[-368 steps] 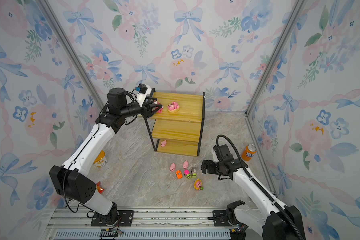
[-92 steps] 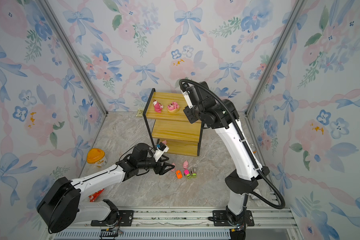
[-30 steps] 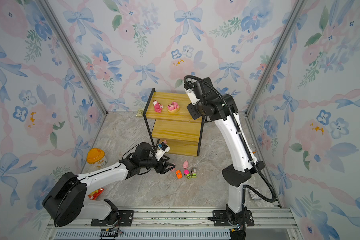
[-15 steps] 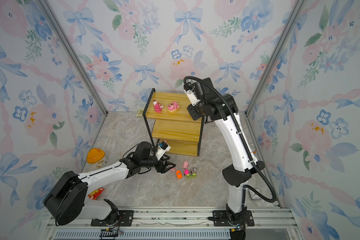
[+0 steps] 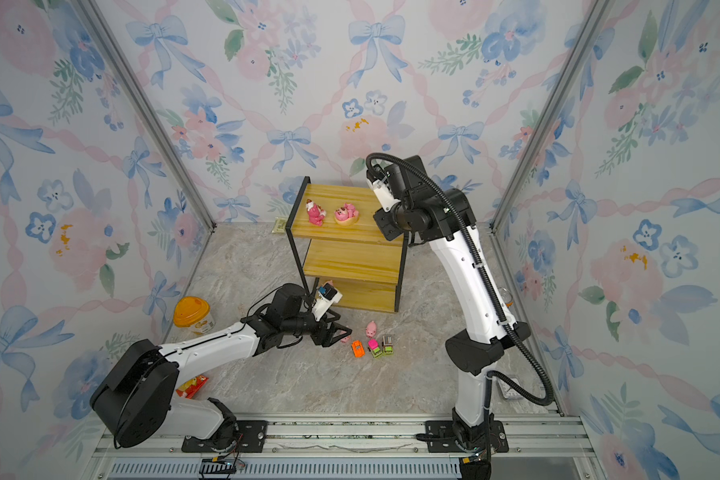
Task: Place and organize the plastic toys onto the shelf
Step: 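Lower the pink pig onto the top shelf edge with the right gripper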
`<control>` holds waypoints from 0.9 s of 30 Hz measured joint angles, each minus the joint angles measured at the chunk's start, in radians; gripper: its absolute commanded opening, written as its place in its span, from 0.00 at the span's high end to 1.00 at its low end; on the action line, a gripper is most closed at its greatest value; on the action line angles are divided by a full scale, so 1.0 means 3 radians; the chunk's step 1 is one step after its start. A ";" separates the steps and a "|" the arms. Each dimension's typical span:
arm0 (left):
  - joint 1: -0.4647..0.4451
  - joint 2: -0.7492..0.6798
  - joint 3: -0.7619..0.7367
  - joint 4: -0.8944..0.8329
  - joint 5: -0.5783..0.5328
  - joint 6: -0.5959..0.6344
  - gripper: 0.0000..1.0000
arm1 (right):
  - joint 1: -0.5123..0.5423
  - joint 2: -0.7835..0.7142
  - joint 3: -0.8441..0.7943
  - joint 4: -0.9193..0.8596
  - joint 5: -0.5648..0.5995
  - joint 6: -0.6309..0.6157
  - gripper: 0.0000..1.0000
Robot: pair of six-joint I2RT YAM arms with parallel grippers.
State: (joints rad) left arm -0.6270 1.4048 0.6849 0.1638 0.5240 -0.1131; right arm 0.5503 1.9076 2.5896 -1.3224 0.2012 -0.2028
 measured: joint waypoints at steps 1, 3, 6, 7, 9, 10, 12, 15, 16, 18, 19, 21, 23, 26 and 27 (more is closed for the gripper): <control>0.0000 0.0000 0.0000 0.0000 0.0000 0.0001 0.26 | 0.0000 0.0000 0.0000 0.0000 0.0001 -0.0001 0.62; 0.0000 0.0000 0.0000 0.0000 0.0000 0.0001 0.26 | 0.0000 0.0000 -0.0001 0.0001 0.0001 -0.0001 0.61; 0.0000 0.0017 0.0001 0.0000 0.0000 0.0001 0.26 | 0.0001 0.0000 -0.0006 0.0014 0.0001 -0.0003 0.59; 0.0000 0.0028 0.0001 0.0000 0.0000 0.0001 0.26 | 0.0001 0.0000 -0.0010 0.0019 0.0001 -0.0003 0.58; 0.0000 0.0042 0.0001 0.0000 0.0000 0.0001 0.26 | 0.0001 0.0000 -0.0020 0.0022 0.0001 -0.0015 0.57; 0.0000 0.0043 0.0001 0.0000 0.0000 0.0001 0.26 | 0.0001 0.0001 -0.0027 0.0020 0.0001 -0.0019 0.57; 0.0000 0.0043 0.0001 0.0001 0.0000 0.0001 0.26 | 0.0001 0.0006 -0.0029 0.0020 0.0003 -0.0027 0.56; 0.0000 0.0043 0.0001 0.0001 0.0000 0.0001 0.26 | 0.0005 0.0008 -0.0032 0.0020 0.0001 -0.0027 0.56; 0.0000 0.0043 0.0001 0.0001 0.0000 0.0001 0.27 | 0.0008 0.0008 -0.0032 0.0020 0.0003 -0.0028 0.56; 0.0000 0.0043 0.0001 0.0003 0.0000 0.0001 0.27 | 0.0009 0.0008 -0.0032 0.0020 0.0003 -0.0028 0.55; 0.0000 0.0043 0.0001 0.0001 0.0000 0.0001 0.27 | 0.0010 0.0008 -0.0032 0.0020 0.0003 -0.0028 0.55; 0.0000 0.0043 0.0001 0.0003 0.0000 0.0001 0.27 | 0.0010 0.0008 -0.0032 0.0020 0.0003 -0.0029 0.54; 0.0000 0.0043 0.0001 0.0003 0.0000 0.0001 0.27 | 0.0011 0.0008 -0.0032 0.0020 0.0003 -0.0037 0.54; 0.0000 0.0043 0.0001 0.0003 0.0000 0.0001 0.27 | 0.0010 0.0010 -0.0032 0.0020 0.0015 -0.0051 0.53; 0.0000 0.0043 0.0001 0.0003 0.0000 0.0001 0.27 | 0.0010 0.0013 -0.0032 0.0020 0.0017 -0.0052 0.53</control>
State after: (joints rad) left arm -0.6270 1.4178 0.6853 0.1646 0.5240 -0.1127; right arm 0.5533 1.9114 2.5801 -1.3163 0.2062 -0.2184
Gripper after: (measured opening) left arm 0.734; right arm 0.467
